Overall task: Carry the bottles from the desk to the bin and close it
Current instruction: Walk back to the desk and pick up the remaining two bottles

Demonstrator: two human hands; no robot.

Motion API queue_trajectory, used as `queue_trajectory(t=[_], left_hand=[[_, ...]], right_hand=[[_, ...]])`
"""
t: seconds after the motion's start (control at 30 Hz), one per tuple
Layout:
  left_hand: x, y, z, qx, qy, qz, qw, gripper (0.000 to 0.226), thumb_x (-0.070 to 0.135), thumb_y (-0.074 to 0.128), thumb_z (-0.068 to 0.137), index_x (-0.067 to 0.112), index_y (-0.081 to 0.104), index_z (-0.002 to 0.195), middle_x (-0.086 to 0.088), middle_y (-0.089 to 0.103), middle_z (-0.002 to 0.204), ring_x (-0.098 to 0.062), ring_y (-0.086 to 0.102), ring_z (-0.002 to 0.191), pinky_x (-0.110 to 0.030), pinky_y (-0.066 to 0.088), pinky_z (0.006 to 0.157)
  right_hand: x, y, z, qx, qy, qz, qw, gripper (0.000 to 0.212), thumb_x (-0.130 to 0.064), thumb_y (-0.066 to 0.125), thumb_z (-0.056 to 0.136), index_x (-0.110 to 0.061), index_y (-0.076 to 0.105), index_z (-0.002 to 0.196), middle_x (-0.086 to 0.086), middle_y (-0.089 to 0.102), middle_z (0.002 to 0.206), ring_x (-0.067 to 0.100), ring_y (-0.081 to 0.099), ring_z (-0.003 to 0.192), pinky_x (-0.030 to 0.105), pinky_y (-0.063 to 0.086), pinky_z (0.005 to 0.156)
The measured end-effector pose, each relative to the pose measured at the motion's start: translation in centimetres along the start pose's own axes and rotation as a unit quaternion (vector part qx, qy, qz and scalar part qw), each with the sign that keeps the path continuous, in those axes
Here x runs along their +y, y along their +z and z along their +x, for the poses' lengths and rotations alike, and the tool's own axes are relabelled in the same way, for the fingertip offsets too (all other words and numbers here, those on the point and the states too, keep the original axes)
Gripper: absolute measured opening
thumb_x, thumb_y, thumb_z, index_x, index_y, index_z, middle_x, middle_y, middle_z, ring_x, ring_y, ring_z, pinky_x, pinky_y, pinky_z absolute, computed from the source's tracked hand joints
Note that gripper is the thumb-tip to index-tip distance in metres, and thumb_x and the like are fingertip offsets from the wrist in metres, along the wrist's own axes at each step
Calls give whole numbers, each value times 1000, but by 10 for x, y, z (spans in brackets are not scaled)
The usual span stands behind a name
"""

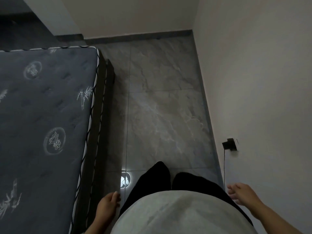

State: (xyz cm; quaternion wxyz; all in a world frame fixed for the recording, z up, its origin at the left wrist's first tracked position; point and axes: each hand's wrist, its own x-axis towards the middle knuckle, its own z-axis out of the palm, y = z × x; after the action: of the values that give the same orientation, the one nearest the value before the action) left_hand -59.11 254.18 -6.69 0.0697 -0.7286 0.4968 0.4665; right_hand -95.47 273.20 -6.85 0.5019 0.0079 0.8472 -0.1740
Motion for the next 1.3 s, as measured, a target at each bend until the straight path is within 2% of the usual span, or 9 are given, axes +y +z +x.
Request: queue_trajectory(t=[0.13,0.27,0.4,0.5,0.63,0.87,1.1,1.23,1.3], left_hand=[[76,-17,48,3,52,-6,999,30,17,45,95,12,60,68,-5,60,66,-15,54,61,-26,39,56],[146,-22,86,8,86,-3,996,22,15,48,94,10,62,78,-1,59,67,-7,53,59,-19,38,53],[206,-23,121,22,93,5,995,21,15,47,94,7,62,80,-2,59,68,-5,52,59,-18,37,55],[236,-20,137,29,82,5,996,22,14,47,94,7,63,81,-6,60,71,-8,52,58,-20,37,53],[261,-15,148,10,36,-12,999,26,16,45,95,3,65,85,-12,64,78,-19,57,66,-27,40,59],[301,-31,180,19,-33,10,999,27,14,47,94,-1,69,100,-21,68,100,-21,54,82,-28,35,74],[382,-65,257,24,-27,3,999,26,16,49,94,2,70,88,-13,64,78,-22,56,71,-30,37,65],[450,-92,299,12,16,-12,1000,28,17,46,95,7,66,78,-18,67,80,-32,62,79,-38,48,78],[488,-103,316,13,34,-13,999,28,18,45,95,4,65,82,-16,65,79,-30,61,76,-35,47,73]], right_hand=[[-29,-7,15,8,26,-14,1000,31,-8,44,93,17,62,95,28,63,92,46,61,93,41,45,73],[-65,-21,39,9,37,-9,999,27,-8,47,92,9,63,77,26,66,92,30,58,81,35,38,65],[-122,-37,76,7,6,-75,997,34,-13,46,93,-6,52,60,15,56,70,21,51,68,31,32,58],[-183,-60,106,-5,11,-19,1000,31,-10,44,93,-8,51,64,13,50,67,23,48,65,31,32,58],[-271,-91,140,10,-25,16,999,22,-8,39,96,0,60,93,17,59,84,30,57,80,32,43,66],[-392,-108,181,-3,-74,-5,997,21,-8,37,97,-3,57,98,18,59,92,30,57,83,33,42,74],[-452,-103,214,-5,-35,-22,999,22,-9,38,97,-1,59,96,17,61,86,28,57,78,29,41,61],[-478,-107,227,-5,0,-35,999,24,-10,45,95,3,62,85,13,61,75,26,57,67,31,41,64],[-490,-110,233,-3,-6,-69,998,26,-9,46,95,6,66,87,12,63,77,23,57,67,27,41,59]])
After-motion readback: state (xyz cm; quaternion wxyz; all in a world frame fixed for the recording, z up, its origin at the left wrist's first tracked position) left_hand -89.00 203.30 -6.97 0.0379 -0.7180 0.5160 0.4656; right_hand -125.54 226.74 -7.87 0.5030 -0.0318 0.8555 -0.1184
